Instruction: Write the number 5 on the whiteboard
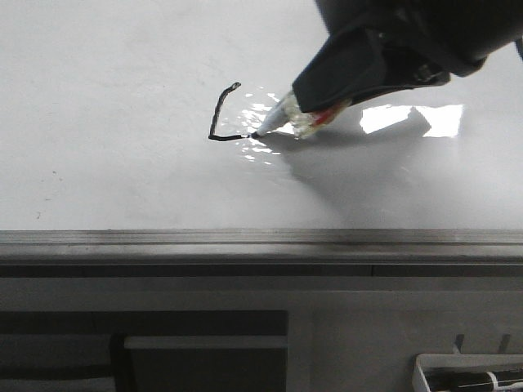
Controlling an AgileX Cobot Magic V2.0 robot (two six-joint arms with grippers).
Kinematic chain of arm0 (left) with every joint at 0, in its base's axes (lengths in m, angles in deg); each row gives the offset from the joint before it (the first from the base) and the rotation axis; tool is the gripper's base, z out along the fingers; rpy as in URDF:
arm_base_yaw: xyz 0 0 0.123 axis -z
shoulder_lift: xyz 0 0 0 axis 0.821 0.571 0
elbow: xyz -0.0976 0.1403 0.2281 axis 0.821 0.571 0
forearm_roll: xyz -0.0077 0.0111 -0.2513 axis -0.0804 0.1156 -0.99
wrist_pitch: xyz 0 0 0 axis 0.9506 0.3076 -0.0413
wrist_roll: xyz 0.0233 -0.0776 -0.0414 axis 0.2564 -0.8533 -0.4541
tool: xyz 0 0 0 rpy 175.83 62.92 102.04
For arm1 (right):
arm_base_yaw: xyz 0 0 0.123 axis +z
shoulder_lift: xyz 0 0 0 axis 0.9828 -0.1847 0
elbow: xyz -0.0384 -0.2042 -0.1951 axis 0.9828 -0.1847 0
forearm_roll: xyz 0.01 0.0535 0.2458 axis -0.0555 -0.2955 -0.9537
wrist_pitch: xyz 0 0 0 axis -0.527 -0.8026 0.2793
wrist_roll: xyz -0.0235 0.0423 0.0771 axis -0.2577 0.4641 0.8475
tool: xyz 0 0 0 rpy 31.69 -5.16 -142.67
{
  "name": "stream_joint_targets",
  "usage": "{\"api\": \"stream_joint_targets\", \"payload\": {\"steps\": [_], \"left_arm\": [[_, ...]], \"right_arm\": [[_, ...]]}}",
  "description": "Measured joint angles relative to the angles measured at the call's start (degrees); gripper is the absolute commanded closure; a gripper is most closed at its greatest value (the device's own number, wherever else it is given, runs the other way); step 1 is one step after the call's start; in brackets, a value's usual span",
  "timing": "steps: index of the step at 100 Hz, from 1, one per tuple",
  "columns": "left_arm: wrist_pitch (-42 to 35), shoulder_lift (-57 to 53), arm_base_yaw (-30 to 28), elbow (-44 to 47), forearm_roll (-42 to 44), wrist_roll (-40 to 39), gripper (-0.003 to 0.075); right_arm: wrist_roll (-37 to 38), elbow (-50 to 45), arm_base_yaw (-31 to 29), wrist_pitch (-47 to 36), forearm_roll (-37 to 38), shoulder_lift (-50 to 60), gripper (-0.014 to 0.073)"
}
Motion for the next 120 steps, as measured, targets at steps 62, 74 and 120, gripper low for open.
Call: {"api": "stream_joint_targets", "payload": {"steps": [62,74,120], "left_arm": [[0.00,0.00,0.00,0.00,0.00,0.00,0.0741],[0.00,-0.05,0.00,0.00,0.00,0.00,0.0741],[-0.04,-0.05,0.00,0.00,0.00,0.00,0.0741]], "right_arm": [[1.42,-1.00,8.10,-0.52,-2.41,-6.05,0.0634],[1.42,0.95,8.10,0.98,-1.74,-5.11,0.0634],[1.42,5.24,6.96,-8.03,1.42,-0.36,0.0634]]}}
